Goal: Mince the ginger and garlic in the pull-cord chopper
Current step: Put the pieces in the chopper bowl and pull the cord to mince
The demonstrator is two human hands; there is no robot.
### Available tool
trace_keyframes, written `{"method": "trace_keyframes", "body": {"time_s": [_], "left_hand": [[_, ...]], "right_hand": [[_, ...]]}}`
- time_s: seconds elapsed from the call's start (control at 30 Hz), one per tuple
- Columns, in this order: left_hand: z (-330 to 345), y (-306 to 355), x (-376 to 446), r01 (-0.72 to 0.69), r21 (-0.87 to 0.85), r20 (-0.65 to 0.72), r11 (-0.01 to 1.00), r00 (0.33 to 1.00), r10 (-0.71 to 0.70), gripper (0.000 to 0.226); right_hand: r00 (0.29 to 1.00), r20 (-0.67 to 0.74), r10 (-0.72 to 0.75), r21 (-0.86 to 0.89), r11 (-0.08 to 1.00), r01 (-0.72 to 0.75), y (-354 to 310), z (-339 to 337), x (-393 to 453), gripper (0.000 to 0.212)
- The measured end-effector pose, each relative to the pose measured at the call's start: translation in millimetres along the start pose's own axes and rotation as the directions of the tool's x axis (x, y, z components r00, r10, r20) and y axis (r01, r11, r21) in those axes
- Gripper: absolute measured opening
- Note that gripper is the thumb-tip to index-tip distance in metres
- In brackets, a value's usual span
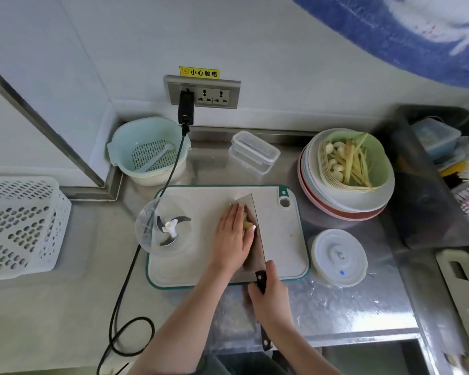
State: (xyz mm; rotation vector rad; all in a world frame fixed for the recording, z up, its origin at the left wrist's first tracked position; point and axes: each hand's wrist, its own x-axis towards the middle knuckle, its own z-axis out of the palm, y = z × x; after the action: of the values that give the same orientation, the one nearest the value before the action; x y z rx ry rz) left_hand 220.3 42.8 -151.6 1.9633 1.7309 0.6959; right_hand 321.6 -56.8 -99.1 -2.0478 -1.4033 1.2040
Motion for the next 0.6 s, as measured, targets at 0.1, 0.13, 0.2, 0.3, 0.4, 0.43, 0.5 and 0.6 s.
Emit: {"method": "trace_keyframes", "body": {"time_s": [0.1, 0.13, 0.2, 0.3, 0.4, 0.43, 0.5, 0.6], "left_hand": [[1, -1, 1, -0.006, -0.015, -0.040, 1.000, 0.999, 0.006, 0.069], [1, -2, 1, -0.004, -0.025, -0.057, 1.000, 0.998, 0.002, 0.065], [0, -2, 0, -0.002, -0.047, -0.097, 0.999, 0.995, -0.002, 0.055], [-6, 6, 2, -0.002, -0.112, -0.128, 0.994, 0.992, -0.013, 0.052], [-20, 18, 8, -0.033, -0.140, -0.174, 0.990, 0.985, 0.008, 0.052], [-26, 21, 10, -0.046, -0.144, -0.194, 0.988, 0.981, 0.017, 0.052], [-42, 24, 12, -0.063, -0.145, -0.235, 0.987, 0.972, 0.027, 0.053], [-67, 19, 10, -0.062, -0.133, -0.283, 0.989, 0.959, 0.022, 0.053]], "right_hand": [[1.000, -0.008, -0.001, 0.096, 0.995, 0.002, -7, 12, 4, 0.024], [1.000, -0.006, -0.008, 0.111, 0.994, 0.008, -9, 13, 5, 0.025], [1.000, 0.011, -0.018, 0.128, 0.992, 0.016, -13, 11, 7, 0.025], [0.999, 0.020, -0.025, 0.150, 0.989, 0.021, -17, 2, 7, 0.028], [0.998, -0.008, -0.058, 0.160, 0.985, 0.059, -25, -5, 3, 0.031], [0.997, -0.015, -0.079, 0.153, 0.985, 0.080, -28, -7, 2, 0.031], [0.993, -0.015, -0.121, 0.147, 0.982, 0.122, -38, -8, 1, 0.030], [0.986, 0.008, -0.167, 0.164, 0.973, 0.163, -54, -2, -4, 0.029]]}}
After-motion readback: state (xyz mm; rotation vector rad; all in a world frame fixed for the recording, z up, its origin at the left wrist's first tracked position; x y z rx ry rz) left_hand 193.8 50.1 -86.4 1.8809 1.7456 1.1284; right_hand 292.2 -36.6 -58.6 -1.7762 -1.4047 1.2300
